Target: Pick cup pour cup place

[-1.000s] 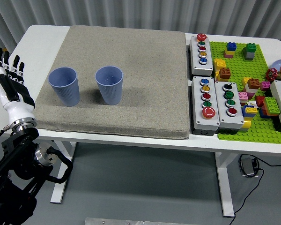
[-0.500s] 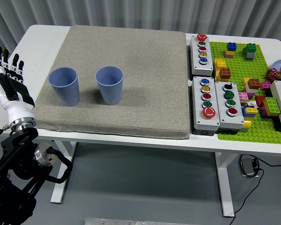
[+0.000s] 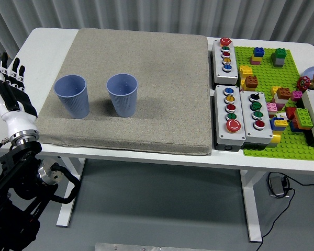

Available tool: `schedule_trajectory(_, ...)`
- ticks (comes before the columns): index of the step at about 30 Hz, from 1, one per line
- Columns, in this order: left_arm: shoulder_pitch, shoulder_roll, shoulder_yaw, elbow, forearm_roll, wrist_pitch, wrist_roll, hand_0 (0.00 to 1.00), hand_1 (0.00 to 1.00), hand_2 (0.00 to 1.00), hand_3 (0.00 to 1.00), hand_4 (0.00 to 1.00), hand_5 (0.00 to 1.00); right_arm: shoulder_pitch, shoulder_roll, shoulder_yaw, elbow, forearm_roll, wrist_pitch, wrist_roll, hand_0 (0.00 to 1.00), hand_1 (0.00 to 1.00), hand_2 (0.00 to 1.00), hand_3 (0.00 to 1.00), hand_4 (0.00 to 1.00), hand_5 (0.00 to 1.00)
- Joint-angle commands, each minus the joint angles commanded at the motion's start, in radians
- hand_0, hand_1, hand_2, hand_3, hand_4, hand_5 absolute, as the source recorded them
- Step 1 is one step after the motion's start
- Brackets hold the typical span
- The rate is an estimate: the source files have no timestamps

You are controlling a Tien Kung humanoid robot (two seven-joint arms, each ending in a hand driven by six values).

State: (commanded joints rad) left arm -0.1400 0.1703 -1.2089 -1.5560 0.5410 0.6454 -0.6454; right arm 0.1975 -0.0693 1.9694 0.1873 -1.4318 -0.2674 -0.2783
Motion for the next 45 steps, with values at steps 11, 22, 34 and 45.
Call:
schedule_trajectory(11, -0.002, 0.003, -0.002, 0.003, 0.013, 0.000, 0.000, 0.896, 0.889, 0.991, 0.954, 0.728, 0.998, 0.002, 0.001, 0.004, 0.000, -0.002, -0.001, 0.001, 0.675, 0.600, 0.562, 0.577, 0.002, 0.039)
schedule_trajectory(22, 0.001, 0.006, 0.001, 0.002, 0.024, 0.000, 0.000, 0.894, 0.889, 0.987, 0.951, 0.723, 0.998, -0.004, 0.002, 0.011, 0.002, -0.011, 0.000, -0.006, 0.674, 0.600, 0.562, 0.577, 0.002, 0.037)
schedule_trajectory(34, 0.011, 0.009, 0.001, -0.002, 0.022, 0.000, 0.000, 0.893, 0.889, 0.986, 0.946, 0.720, 0.998, -0.013, 0.004, 0.013, 0.003, -0.016, 0.001, -0.012, 0.674, 0.600, 0.562, 0.577, 0.002, 0.045)
schedule_trajectory(45, 0.009, 0.011, 0.004, 0.000, 0.024, 0.000, 0.000, 0.893, 0.888, 0.986, 0.945, 0.719, 0.998, -0.014, 0.002, 0.004, 0.001, -0.004, 0.002, -0.009, 0.674, 0.600, 0.562, 0.577, 0.002, 0.045)
